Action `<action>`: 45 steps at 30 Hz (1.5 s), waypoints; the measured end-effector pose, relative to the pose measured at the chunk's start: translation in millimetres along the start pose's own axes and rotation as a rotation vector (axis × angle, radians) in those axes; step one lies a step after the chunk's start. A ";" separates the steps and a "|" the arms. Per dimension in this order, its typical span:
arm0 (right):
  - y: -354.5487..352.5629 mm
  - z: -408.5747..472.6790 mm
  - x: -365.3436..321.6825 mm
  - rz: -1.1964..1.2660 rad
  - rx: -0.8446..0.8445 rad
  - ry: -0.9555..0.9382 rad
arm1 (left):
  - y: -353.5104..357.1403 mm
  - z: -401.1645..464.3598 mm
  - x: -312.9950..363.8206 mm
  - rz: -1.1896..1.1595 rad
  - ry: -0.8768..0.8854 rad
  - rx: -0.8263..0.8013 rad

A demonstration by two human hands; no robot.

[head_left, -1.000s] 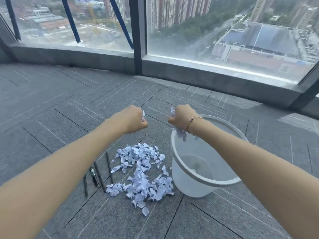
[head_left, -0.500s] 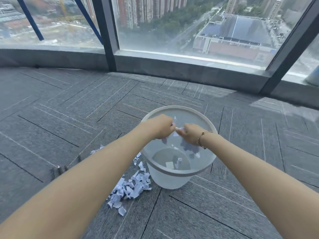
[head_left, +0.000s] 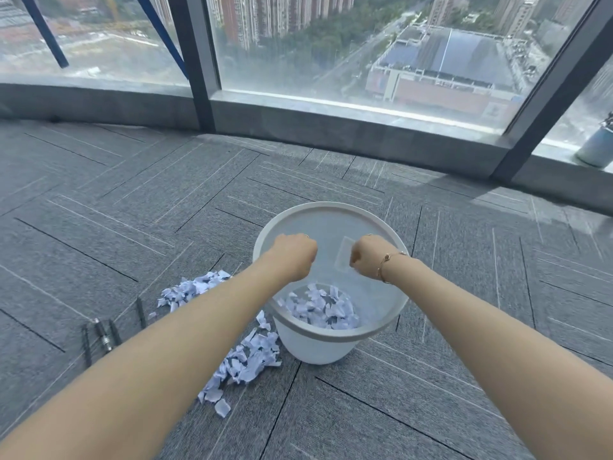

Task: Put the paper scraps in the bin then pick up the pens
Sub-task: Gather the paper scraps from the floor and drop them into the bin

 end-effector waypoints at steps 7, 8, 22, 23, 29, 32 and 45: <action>-1.7 -6.3 -6.7 0.002 -0.033 0.022 | -23.7 -6.2 -1.2 -0.036 0.034 0.150; 0.8 -6.7 -9.1 0.017 -0.058 0.021 | -23.9 -7.2 -0.8 0.027 0.068 0.146; -89.9 2.9 -140.6 0.053 0.374 -0.305 | -58.3 -71.6 -161.2 -0.184 -0.193 0.241; -90.6 2.3 -162.8 0.069 0.358 -0.345 | -46.3 -83.7 -183.8 -0.164 -0.256 0.181; -12.8 0.7 -275.1 0.006 0.085 -0.511 | 41.5 -169.1 -265.4 -0.180 -0.456 -0.114; 54.7 8.7 -300.4 -0.055 -0.073 -0.481 | 80.5 -205.0 -286.2 -0.230 -0.524 -0.182; 257.5 60.7 -264.8 0.066 -0.190 -0.203 | 193.8 -159.7 -303.4 -0.349 -0.470 -0.187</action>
Point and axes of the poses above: each hand's wrist, its own z-axis towards the middle knuckle, its own y-axis out of the palm, x = y × z, the point moved 10 cm from there along z, towards the middle knuckle, and after that the axes turned 13 degrees about x, right-handed, at the moved point
